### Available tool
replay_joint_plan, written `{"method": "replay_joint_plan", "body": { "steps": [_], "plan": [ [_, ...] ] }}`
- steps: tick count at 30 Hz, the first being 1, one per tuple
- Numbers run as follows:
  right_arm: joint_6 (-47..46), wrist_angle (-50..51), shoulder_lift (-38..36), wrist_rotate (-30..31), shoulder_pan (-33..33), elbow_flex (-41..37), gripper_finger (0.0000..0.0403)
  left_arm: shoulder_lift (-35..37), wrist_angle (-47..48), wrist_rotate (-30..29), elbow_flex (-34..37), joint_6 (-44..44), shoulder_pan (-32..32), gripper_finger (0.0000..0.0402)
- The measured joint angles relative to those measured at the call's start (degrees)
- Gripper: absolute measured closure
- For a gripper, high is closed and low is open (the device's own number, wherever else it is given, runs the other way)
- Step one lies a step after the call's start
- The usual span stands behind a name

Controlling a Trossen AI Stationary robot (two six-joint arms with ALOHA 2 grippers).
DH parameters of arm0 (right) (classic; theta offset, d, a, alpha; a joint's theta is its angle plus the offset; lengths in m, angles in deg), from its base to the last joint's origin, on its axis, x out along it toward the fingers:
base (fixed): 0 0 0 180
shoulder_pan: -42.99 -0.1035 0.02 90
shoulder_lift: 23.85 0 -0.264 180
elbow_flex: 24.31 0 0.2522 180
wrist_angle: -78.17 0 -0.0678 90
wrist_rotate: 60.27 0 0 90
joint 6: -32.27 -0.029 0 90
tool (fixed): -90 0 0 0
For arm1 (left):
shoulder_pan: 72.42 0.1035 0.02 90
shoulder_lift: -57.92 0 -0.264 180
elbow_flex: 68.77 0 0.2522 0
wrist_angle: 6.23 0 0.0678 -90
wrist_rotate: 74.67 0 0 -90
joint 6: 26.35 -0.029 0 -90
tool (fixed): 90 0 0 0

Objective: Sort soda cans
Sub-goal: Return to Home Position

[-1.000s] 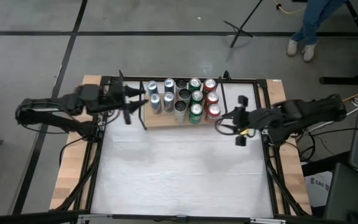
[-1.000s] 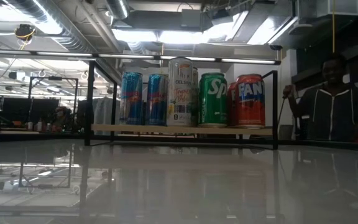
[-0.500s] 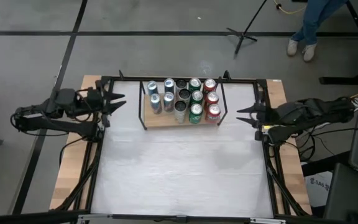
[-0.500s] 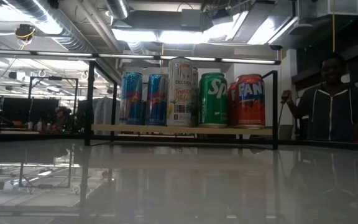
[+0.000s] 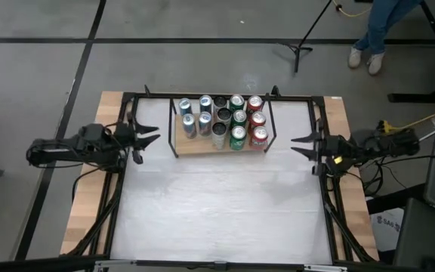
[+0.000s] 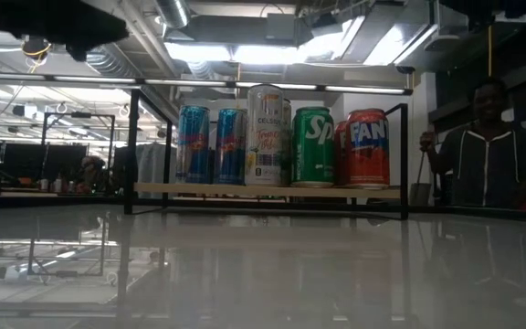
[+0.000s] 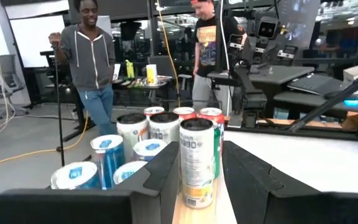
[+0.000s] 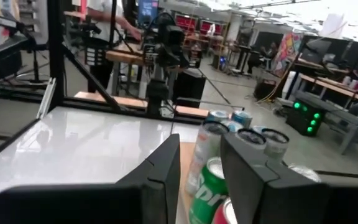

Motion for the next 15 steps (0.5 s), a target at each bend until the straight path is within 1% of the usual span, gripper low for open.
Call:
{"method": "replay_joint_plan", "body": {
  "steps": [5,10,15],
  "plan": [
    [-0.5,0.0,-3.3,-1.0,0.0,-4.1,0.0299,1.5,-1.8,-0.2,4.2,-0.1,0.0,0.0289],
    [-2.0,-0.5,-4.9,-1.0,0.0,-7.2,0.0299,2.7,-4.4,-0.4,7.5,0.3,0.0,0.0289],
    [-1.6,-8.6,-5.2,-1.0,0.0,-12.0,0.0299,2.8,-9.4,-0.7,11.1,0.2,0.0,0.0289]
  ]
}}
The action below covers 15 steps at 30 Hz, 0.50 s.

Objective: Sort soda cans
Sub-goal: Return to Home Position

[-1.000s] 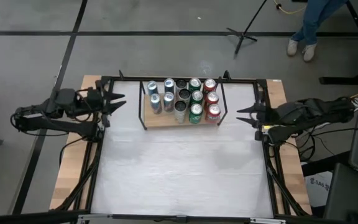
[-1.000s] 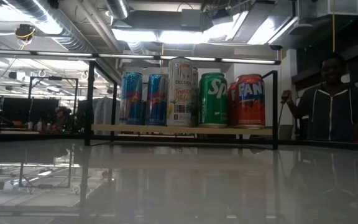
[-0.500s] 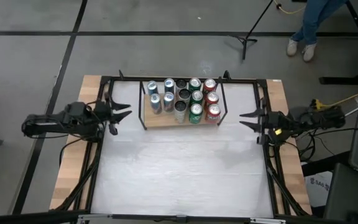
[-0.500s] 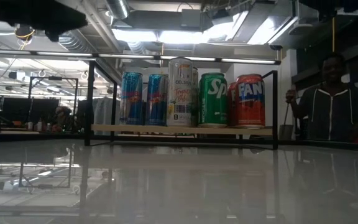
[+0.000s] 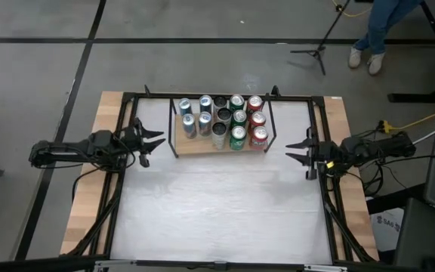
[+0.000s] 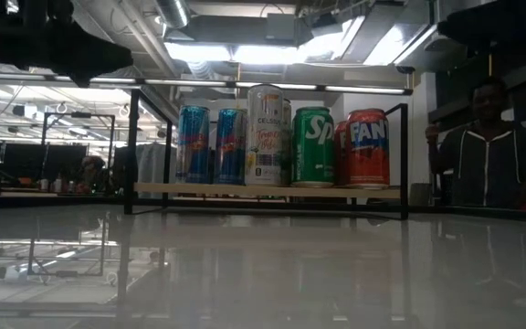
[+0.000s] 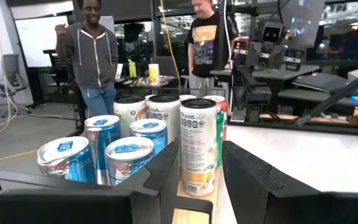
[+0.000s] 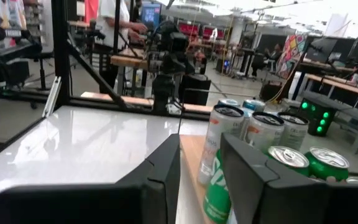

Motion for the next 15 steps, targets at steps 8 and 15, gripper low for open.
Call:
{"method": "replay_joint_plan", "body": {
  "steps": [8,15],
  "plan": [
    [-0.1,-10.2,0.0,0.0,0.0,-7.2,0.0299,0.0,-4.7,-0.4,3.4,0.0,0.0,0.0289],
    [0.1,-20.2,0.0,0.0,0.0,-12.9,0.0299,0.1,-4.8,-1.8,5.4,1.0,0.0,0.0289]
  ]
}}
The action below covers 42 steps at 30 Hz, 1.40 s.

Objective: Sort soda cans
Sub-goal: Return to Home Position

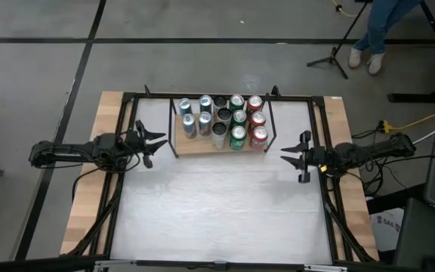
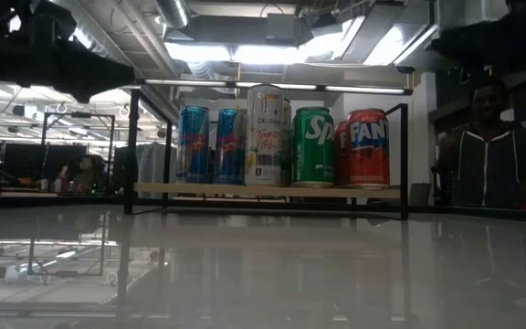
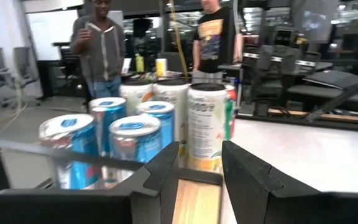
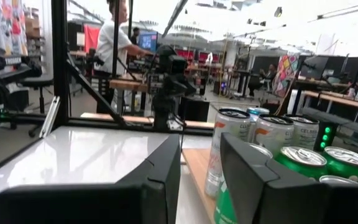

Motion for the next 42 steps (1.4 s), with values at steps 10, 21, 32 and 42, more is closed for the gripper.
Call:
{"method": "replay_joint_plan", "body": {
  "steps": [10,21,32,42],
  "plan": [
    [3.3,-8.8,0.0,-0.3,2.5,-4.4,0.0299,0.0,-0.2,-1.3,0.4,0.6,0.0,0.0289],
    [2.6,-3.6,0.0,-13.0,20.7,-4.4,0.0299,0.0,0.3,-1.2,0.4,-1.9,0.0,0.0289],
    [-2.8,10.8,0.0,-17.0,27.5,-4.4,0.0299,0.0,4.1,-1.1,0.4,-3.8,0.0,0.0289],
    [-3.1,14.1,0.0,-15.6,27.4,-4.4,0.0299,0.3,11.0,-1.2,0.4,-2.3,0.0,0.0289]
  ]
}}
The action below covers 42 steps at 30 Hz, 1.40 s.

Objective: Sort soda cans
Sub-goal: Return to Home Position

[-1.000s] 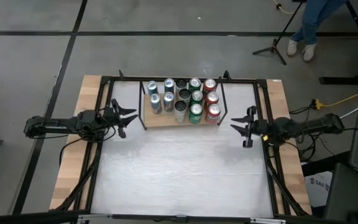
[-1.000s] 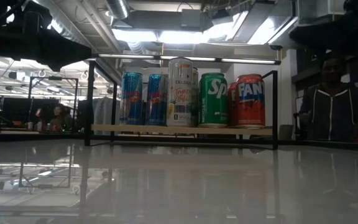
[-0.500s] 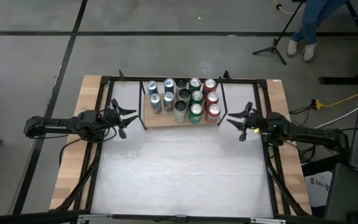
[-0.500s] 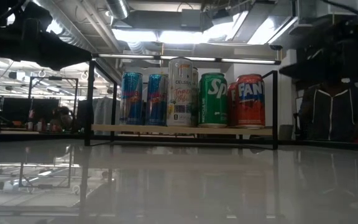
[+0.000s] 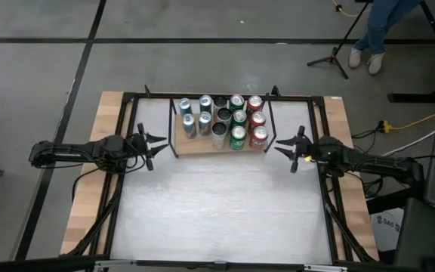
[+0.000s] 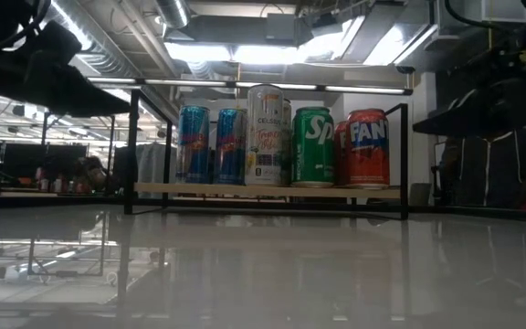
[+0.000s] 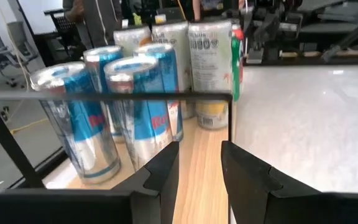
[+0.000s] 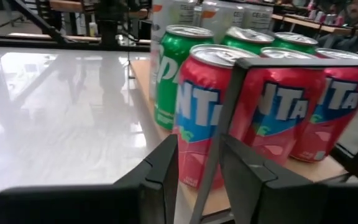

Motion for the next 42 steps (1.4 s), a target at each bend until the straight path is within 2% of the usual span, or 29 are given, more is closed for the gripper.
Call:
{"method": "replay_joint_plan", "body": {
  "steps": [3,8,14,18,25,30,42],
  "plan": [
    [0.0,-0.3,0.0,2.3,0.0,0.0,0.0299,0.0,0.9,-0.1,0.0,0.0,0.0,0.0289],
    [0.0,-0.2,0.0,2.3,0.0,0.0,0.0299,0.0,0.9,0.0,0.0,-0.4,0.0,0.0289],
    [-0.2,-0.1,0.0,2.3,0.0,0.0,0.0299,0.0,0.3,3.5,0.3,-0.2,0.0,0.0289],
    [-0.1,-0.1,0.0,2.3,0.0,0.0,0.0299,0.0,-6.5,5.7,2.6,-1.7,0.0,0.0289],
    [-0.1,-0.1,0.0,2.3,0.0,0.0,0.0299,0.0,-6.7,6.3,2.6,-3.4,0.0,0.0289],
    [0.0,-0.1,0.0,2.3,0.0,0.0,0.0299,0.0,-6.4,8.8,2.6,-3.2,0.0,0.0289],
    [0.0,-0.2,-0.1,2.3,-0.1,0.0,0.0299,-0.2,-6.4,8.8,2.6,-0.5,0.0,0.0289]
  ]
}}
